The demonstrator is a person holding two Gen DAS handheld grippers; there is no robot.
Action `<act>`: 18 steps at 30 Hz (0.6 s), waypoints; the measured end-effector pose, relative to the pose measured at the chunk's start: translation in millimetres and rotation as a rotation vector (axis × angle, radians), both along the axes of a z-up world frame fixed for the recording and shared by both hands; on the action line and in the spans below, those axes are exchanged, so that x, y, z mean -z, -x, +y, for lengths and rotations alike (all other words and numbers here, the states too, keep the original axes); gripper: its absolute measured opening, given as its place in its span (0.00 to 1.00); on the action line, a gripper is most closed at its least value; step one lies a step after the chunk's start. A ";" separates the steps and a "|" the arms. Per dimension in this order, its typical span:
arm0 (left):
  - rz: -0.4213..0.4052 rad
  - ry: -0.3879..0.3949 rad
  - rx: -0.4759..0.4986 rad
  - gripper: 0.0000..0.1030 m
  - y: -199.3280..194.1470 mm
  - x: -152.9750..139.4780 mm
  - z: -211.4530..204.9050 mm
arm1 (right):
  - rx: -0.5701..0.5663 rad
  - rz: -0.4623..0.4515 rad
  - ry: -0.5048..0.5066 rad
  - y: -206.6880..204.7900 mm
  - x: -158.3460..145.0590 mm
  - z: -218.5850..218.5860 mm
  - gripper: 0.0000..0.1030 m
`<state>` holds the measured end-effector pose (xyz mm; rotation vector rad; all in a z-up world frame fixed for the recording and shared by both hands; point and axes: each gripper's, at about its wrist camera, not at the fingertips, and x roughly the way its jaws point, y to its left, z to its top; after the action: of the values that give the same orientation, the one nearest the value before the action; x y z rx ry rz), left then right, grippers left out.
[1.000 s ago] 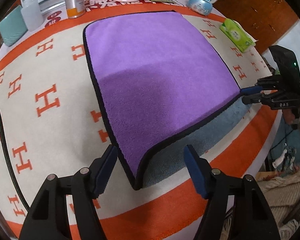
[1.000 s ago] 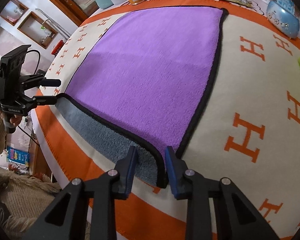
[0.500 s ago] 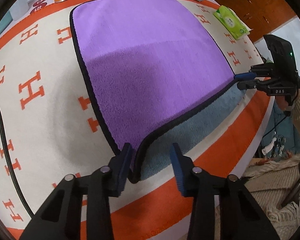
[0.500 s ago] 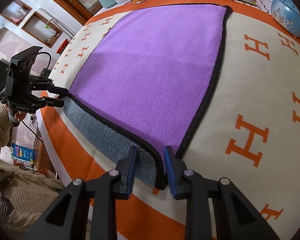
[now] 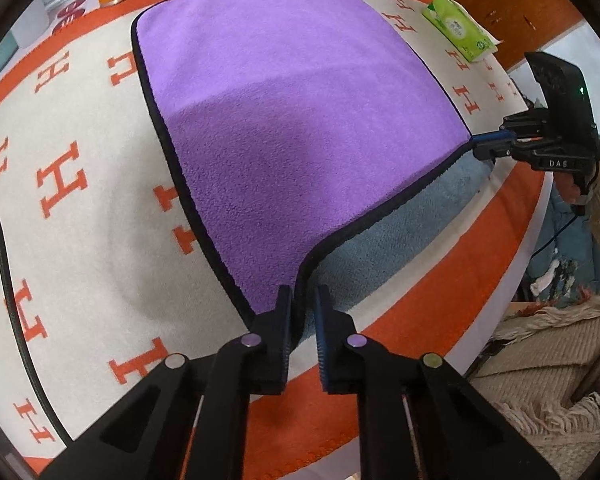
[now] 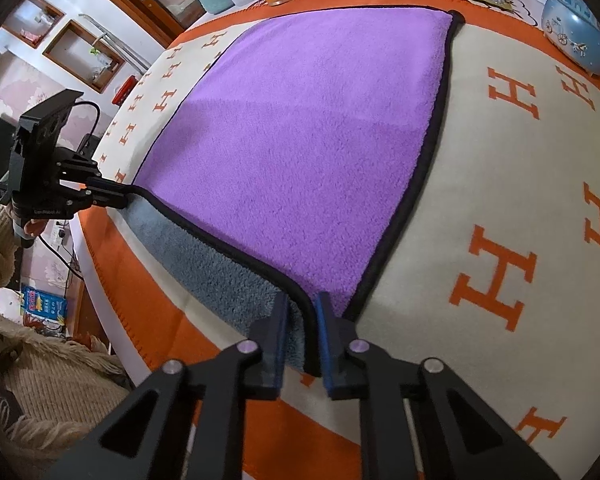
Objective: Fold towel
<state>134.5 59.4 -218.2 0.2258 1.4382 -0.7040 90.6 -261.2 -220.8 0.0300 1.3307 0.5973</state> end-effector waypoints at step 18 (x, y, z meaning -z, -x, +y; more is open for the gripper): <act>-0.145 -0.119 -0.039 0.04 6.0 -33.1 -16.5 | 0.020 -0.167 0.141 11.5 -35.4 18.1 0.04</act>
<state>128.6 42.9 -185.1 0.3338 1.3435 -0.5587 79.1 -243.1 -185.3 -0.1197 1.2058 0.4774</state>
